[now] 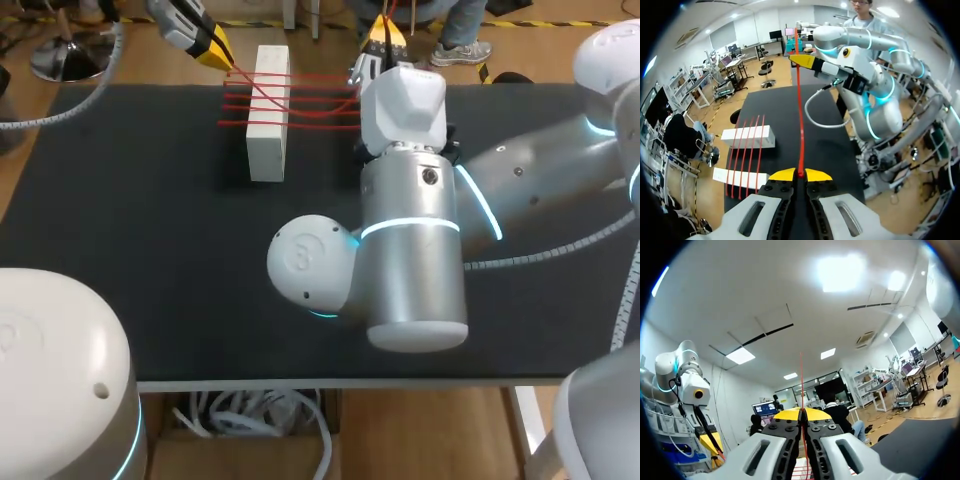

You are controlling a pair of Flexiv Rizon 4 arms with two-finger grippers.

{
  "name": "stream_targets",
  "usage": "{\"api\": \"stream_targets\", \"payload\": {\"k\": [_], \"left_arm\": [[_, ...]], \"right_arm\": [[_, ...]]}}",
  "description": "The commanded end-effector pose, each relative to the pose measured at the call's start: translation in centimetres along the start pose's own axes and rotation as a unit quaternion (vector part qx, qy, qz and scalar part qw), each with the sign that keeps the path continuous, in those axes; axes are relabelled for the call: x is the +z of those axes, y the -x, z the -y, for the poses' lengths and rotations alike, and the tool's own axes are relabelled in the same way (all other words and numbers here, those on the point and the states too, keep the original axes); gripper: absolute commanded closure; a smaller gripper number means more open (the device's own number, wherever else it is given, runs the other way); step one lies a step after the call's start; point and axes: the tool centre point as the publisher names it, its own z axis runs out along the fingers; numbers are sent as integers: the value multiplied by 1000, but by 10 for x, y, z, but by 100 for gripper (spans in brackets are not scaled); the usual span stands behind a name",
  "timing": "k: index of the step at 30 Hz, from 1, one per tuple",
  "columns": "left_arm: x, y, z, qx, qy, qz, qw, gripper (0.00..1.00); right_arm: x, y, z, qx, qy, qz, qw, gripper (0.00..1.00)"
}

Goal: Grab the tape and strap the tape.

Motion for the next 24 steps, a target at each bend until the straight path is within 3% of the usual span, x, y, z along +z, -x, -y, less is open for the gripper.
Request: {"api": "stream_targets", "payload": {"k": [1,16,24], "left_arm": [[-1,1,1,0,2,-1,1000,100],[-1,1,1,0,2,-1,1000,100],[-1,1,1,0,2,-1,1000,100]], "right_arm": [[0,1,-2,0,-1,0,1000,100],[0,1,-2,0,-1,0,1000,100],[-6,-6,-5,-51,-37,40,997,100]]}}
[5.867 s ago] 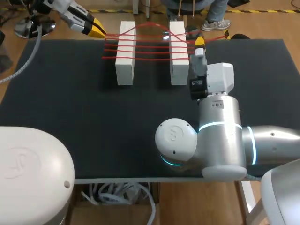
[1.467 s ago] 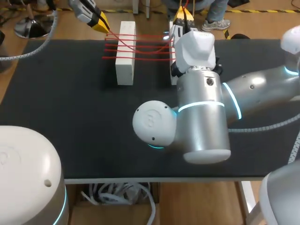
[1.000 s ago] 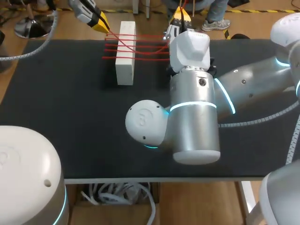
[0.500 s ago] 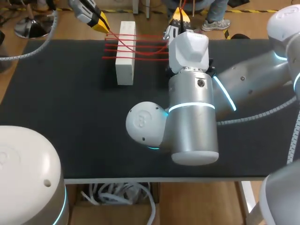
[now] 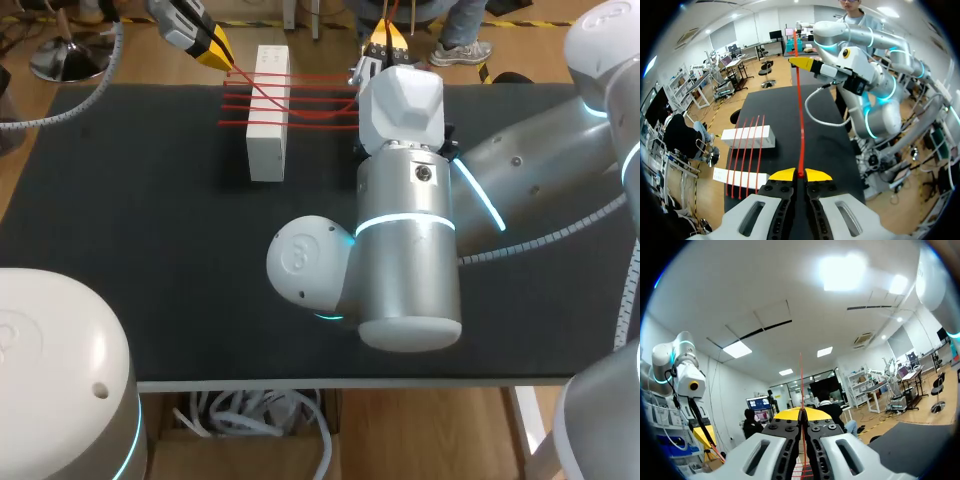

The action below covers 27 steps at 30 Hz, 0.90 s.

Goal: Grab the tape and strap the tape.

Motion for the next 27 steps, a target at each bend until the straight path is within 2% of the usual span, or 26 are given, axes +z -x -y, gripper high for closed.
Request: {"api": "stream_targets", "payload": {"k": [1,13,18,27], "left_arm": [[-1,1,1,0,2,-2,1000,100],[-1,1,1,0,2,-2,1000,100],[-1,1,1,0,2,-2,1000,100],[-1,1,1,0,2,-2,1000,100]], "right_arm": [[-6,-11,-10,-24,-24,20,999,100],[-19,-22,-10,-145,-59,-3,988,100],[-21,-26,-13,-194,-65,-14,979,100],[-22,-34,-17,-267,-110,-27,957,100]]}}
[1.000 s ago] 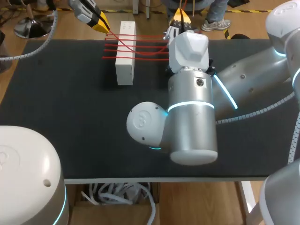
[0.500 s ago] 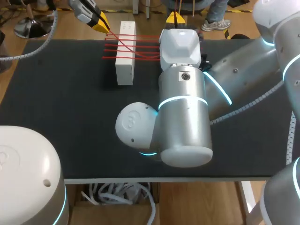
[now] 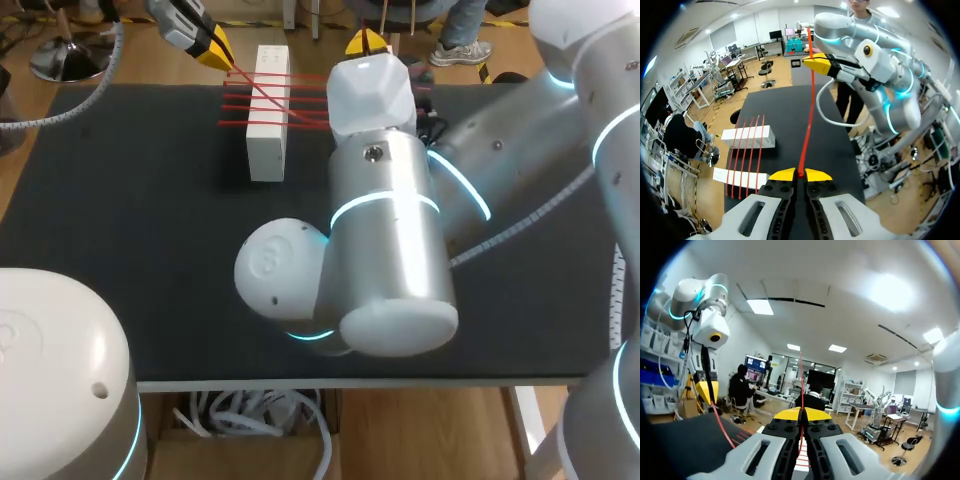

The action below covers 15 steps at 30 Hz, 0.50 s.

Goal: Grab the tape and strap the tape.

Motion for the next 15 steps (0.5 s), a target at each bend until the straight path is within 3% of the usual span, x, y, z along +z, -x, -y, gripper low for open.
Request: {"api": "stream_targets", "payload": {"k": [1,15], "left_arm": [[-1,0,1,0,2,-1,1000,100],[-1,0,1,0,2,-1,1000,100]], "right_arm": [[0,3,-15,-28,-24,-5,999,100],[-2,-6,-18,-144,-61,-27,987,100]]}}
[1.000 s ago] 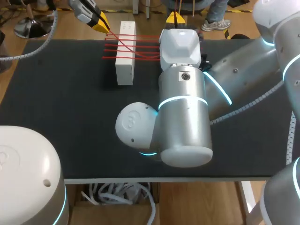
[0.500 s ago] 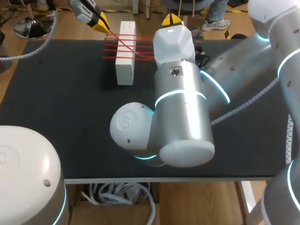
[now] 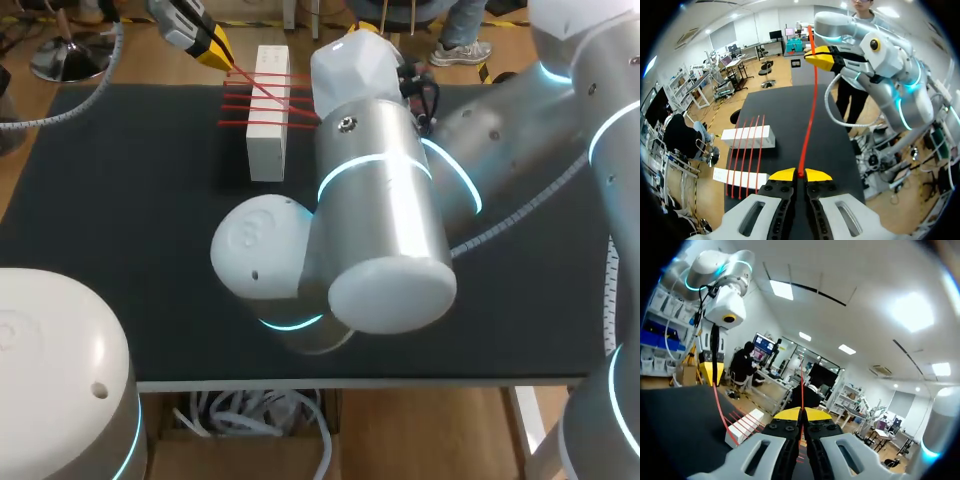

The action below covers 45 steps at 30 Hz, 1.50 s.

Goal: Grab the tape and strap the tape.

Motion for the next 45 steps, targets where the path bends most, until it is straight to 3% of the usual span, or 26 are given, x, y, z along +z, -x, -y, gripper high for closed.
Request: {"api": "stream_targets", "payload": {"k": [1,14,45], "left_arm": [[-1,0,1,0,2,-1,1000,100],[-1,0,1,0,2,-1,1000,100],[-1,0,1,0,2,-1,1000,100]], "right_arm": [[-3,0,-7,-24,-13,-5,1000,100],[-2,-3,-9,-126,-12,-20,992,100],[-3,-3,-9,-121,-24,-17,992,100]]}}
